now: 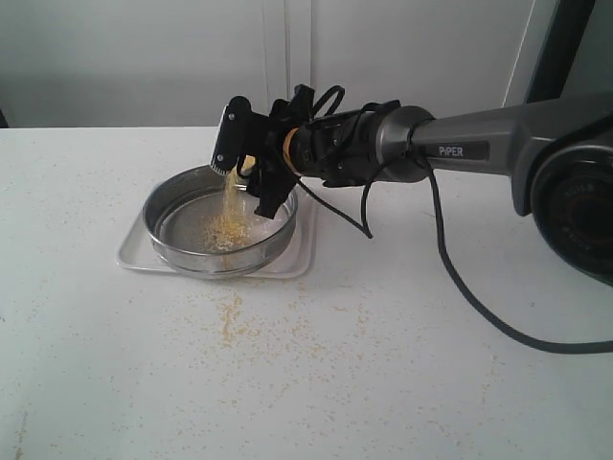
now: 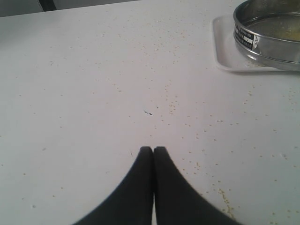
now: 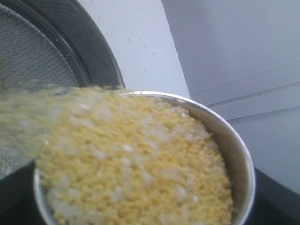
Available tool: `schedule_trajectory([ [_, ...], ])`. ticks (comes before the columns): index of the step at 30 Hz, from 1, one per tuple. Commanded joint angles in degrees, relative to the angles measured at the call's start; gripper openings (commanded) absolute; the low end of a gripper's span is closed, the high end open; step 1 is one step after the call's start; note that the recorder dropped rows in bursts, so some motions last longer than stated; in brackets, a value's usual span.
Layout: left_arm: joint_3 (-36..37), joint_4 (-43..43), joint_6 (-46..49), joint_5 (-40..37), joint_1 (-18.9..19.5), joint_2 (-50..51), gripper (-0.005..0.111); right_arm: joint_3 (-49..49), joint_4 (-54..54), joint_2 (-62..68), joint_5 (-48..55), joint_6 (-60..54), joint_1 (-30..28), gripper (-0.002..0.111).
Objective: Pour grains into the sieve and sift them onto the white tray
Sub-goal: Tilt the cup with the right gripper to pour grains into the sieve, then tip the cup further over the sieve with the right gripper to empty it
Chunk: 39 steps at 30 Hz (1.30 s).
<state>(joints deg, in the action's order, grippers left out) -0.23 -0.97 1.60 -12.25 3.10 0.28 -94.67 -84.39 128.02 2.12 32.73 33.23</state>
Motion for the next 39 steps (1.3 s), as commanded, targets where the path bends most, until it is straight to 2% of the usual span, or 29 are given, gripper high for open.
schedule_trajectory([
  [1, 0.2, -0.5, -0.1, 0.2, 0.2, -0.3, 0.0, -0.7, -0.2, -0.6, 0.7, -1.1, 0.1, 0.0],
  [39, 0.2, -0.5, -0.1, 0.2, 0.2, -0.3, 0.0, -0.7, -1.7, -0.6, 2.8, -10.2, 0.1, 0.0],
])
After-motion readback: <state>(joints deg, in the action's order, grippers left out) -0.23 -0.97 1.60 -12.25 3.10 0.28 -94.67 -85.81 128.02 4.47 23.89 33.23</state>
